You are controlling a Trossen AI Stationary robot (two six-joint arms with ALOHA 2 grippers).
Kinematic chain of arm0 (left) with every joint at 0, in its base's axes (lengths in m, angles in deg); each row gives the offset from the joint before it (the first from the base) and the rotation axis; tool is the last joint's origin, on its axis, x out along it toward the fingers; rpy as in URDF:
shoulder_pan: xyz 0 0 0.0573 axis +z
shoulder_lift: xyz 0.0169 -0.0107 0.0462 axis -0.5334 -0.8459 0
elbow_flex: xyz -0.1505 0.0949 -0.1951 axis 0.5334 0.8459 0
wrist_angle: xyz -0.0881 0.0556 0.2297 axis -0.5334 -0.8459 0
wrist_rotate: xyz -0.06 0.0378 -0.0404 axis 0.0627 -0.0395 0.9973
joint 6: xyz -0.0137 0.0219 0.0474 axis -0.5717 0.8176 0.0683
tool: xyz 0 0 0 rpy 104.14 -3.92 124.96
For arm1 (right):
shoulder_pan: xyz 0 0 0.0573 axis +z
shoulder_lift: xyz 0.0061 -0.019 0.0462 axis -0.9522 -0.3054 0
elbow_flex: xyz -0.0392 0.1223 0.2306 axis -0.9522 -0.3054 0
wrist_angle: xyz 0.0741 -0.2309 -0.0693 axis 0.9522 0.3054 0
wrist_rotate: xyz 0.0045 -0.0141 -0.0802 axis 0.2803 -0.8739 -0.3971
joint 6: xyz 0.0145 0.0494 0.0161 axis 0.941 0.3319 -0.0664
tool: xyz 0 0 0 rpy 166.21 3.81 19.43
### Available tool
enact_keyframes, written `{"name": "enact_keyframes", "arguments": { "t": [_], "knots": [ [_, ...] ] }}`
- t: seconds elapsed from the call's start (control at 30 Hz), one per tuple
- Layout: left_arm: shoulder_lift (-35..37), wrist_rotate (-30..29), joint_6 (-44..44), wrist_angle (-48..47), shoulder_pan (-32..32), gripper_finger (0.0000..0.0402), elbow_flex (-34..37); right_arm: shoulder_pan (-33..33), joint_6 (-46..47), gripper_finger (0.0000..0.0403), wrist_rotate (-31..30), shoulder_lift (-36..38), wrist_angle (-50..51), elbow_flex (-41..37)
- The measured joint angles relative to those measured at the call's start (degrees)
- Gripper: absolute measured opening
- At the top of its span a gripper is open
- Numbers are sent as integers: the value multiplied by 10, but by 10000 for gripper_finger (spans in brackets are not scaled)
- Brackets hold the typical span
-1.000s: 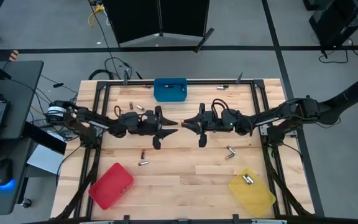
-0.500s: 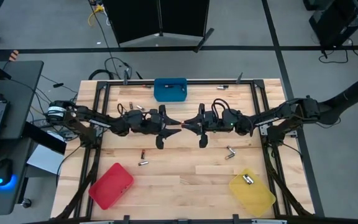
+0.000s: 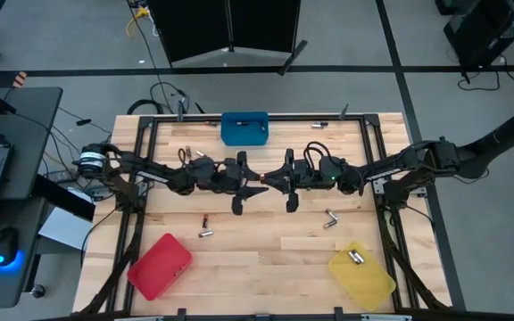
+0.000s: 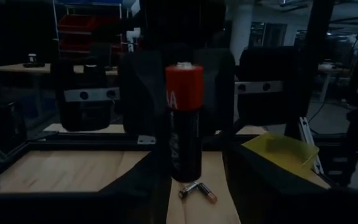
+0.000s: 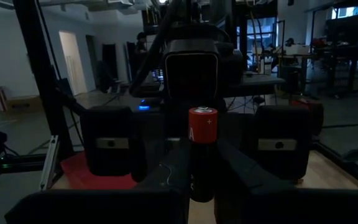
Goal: Sort batteries
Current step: Put the black-red battery into the red bin
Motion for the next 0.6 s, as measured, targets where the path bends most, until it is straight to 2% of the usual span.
{"name": "enact_keyframes", "arguments": {
  "t": [0.2,0.43,0.6],
  "knots": [
    [-1,0,1,-1,0,115,-4,2,-4,57,0,0,0,0],
    [-1,0,-1,-2,1,56,-4,2,-5,57,1,0,0,0],
    [-1,0,-4,-3,1,55,-4,2,-7,57,0,0,0,0]
  ]
}}
